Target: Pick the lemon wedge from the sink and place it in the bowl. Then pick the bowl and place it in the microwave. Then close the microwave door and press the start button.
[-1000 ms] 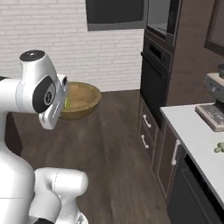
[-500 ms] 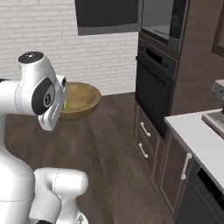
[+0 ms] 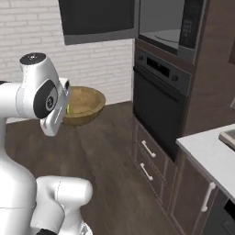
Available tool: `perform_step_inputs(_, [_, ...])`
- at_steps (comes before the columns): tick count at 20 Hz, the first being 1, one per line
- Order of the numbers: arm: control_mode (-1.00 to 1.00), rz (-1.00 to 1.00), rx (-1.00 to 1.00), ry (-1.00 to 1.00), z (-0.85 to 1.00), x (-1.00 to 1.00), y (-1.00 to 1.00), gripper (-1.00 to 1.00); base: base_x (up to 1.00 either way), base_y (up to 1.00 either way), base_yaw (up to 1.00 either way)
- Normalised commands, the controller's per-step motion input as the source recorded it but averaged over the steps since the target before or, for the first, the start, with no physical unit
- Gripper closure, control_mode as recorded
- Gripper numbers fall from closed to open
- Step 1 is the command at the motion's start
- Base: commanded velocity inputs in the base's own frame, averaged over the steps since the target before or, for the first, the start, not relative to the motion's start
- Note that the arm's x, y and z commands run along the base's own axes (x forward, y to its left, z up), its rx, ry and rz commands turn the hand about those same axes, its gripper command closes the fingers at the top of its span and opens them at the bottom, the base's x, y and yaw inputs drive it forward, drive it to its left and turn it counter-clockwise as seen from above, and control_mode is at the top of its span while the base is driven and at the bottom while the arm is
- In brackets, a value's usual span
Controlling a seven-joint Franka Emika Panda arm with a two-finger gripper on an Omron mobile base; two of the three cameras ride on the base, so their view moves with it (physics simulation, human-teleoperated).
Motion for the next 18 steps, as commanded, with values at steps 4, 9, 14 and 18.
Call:
perform_step_inputs(4, [1.0, 0.0, 0.0, 0.0, 0.0, 0.0, 0.0, 1.0, 0.67, 0.44, -0.4])
perform_step_inputs(9, [1.0, 0.0, 0.0, 0.0, 0.0, 0.0, 0.0, 1.0, 0.46, 0.51, -0.45])
perform_step_inputs(14, [1.0, 0.0, 0.0, 0.0, 0.0, 0.0, 0.0, 1.0, 0.52, 0.12, -0.39])
perform_step_inputs(18, [1.0, 0.0, 0.0, 0.0, 0.0, 0.0, 0.0, 1.0, 0.67, 0.13, -0.22])
